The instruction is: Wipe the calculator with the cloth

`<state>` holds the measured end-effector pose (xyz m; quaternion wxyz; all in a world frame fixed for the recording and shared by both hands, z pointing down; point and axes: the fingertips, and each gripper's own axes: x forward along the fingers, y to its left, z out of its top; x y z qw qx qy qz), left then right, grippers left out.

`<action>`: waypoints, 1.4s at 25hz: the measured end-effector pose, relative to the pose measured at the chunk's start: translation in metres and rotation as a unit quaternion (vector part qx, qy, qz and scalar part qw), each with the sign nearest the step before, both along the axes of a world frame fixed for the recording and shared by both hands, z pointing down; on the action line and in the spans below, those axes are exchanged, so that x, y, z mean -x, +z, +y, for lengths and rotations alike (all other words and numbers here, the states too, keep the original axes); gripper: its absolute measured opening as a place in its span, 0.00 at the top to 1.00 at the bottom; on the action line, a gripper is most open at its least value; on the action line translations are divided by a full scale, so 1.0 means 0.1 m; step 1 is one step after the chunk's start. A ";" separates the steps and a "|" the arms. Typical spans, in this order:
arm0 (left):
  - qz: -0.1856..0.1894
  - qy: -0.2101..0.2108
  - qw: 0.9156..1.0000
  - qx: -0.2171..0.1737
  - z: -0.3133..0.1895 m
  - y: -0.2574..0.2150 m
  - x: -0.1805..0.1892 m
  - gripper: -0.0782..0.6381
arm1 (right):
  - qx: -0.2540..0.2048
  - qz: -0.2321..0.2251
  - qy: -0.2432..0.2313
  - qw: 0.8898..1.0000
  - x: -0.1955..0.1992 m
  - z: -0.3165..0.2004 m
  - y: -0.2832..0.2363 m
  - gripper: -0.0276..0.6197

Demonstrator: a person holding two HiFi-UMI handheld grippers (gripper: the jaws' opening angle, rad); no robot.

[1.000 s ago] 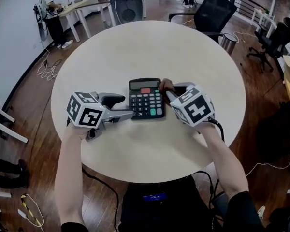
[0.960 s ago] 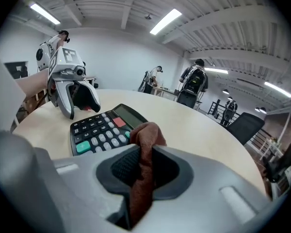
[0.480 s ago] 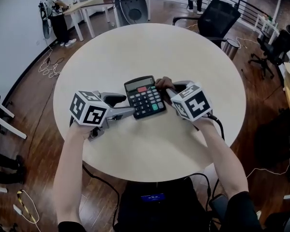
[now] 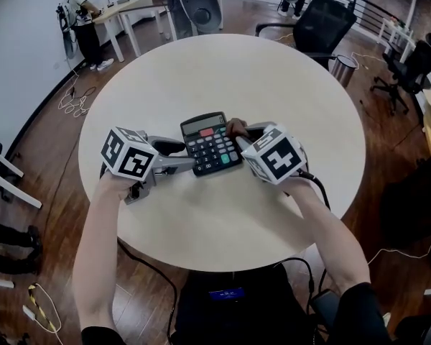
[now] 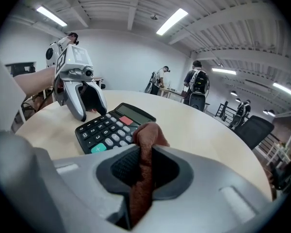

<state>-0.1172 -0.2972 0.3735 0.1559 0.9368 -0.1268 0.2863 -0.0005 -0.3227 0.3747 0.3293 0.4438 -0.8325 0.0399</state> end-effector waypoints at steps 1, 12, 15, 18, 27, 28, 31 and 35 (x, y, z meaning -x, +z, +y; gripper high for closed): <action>0.001 -0.007 1.000 0.001 -0.05 0.00 -0.01 0.55 | 0.001 -0.007 0.001 1.000 0.01 -0.02 0.00 0.88; 0.027 -0.052 0.998 0.004 -0.29 -0.02 0.04 0.54 | 0.002 -0.042 0.013 0.999 0.04 -0.18 0.02 0.88; 0.024 -0.053 0.998 -0.007 -0.29 -0.02 0.04 0.54 | 0.007 -0.055 0.011 0.998 0.06 -0.14 0.01 0.88; 0.033 -0.074 0.997 -0.014 -0.37 -0.01 0.02 0.53 | 0.007 -0.058 0.002 0.998 0.11 -0.11 0.03 0.88; 0.017 -0.079 0.997 -0.010 -0.26 0.02 0.09 0.54 | 0.002 -0.064 0.001 0.998 0.01 0.00 0.00 0.88; 0.007 -0.077 0.997 -0.008 -0.24 0.05 0.08 0.54 | 0.002 -0.063 -0.001 0.998 0.03 -0.01 0.00 0.88; -0.027 -0.066 0.997 -0.007 -0.19 0.13 0.06 0.54 | 0.000 -0.059 -0.004 0.998 0.09 -0.04 -0.02 0.88; -0.019 -0.074 0.997 -0.013 -0.23 0.08 0.06 0.54 | 0.000 -0.057 0.001 0.998 0.09 -0.13 -0.02 0.88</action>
